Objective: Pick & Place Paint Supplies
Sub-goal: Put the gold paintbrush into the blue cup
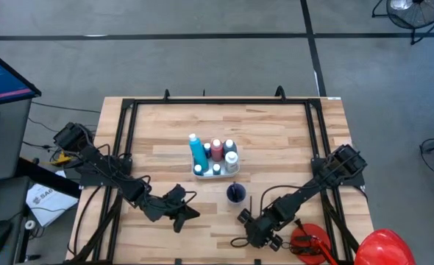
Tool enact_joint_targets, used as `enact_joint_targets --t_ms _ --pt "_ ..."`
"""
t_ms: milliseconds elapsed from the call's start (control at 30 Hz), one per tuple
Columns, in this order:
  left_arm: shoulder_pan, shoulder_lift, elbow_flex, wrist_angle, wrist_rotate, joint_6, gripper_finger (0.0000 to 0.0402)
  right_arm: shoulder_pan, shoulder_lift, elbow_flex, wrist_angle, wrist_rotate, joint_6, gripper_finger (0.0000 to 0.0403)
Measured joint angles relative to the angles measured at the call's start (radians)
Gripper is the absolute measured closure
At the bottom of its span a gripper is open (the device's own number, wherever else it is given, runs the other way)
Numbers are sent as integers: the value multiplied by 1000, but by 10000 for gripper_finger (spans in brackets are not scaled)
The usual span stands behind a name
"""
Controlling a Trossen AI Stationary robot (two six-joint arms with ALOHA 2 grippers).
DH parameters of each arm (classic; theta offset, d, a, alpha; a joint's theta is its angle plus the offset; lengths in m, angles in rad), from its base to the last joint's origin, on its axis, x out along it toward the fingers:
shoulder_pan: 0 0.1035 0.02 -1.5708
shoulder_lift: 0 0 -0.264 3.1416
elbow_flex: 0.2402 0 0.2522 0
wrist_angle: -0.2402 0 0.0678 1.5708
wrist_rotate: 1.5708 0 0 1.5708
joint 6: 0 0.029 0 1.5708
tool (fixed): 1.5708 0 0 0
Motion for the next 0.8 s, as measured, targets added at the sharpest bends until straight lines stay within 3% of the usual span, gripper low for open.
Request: enact_joint_targets --t_ms 167,533,800 --pt "0 0 0 0 -4 -7 399 -9 -1 -15 8 -3 5 274" --pt "0 0 0 9 -18 -7 399 -33 -2 -15 -11 3 -5 394" --pt "0 0 0 12 -21 -7 399 -39 -2 -15 -22 7 40 399"
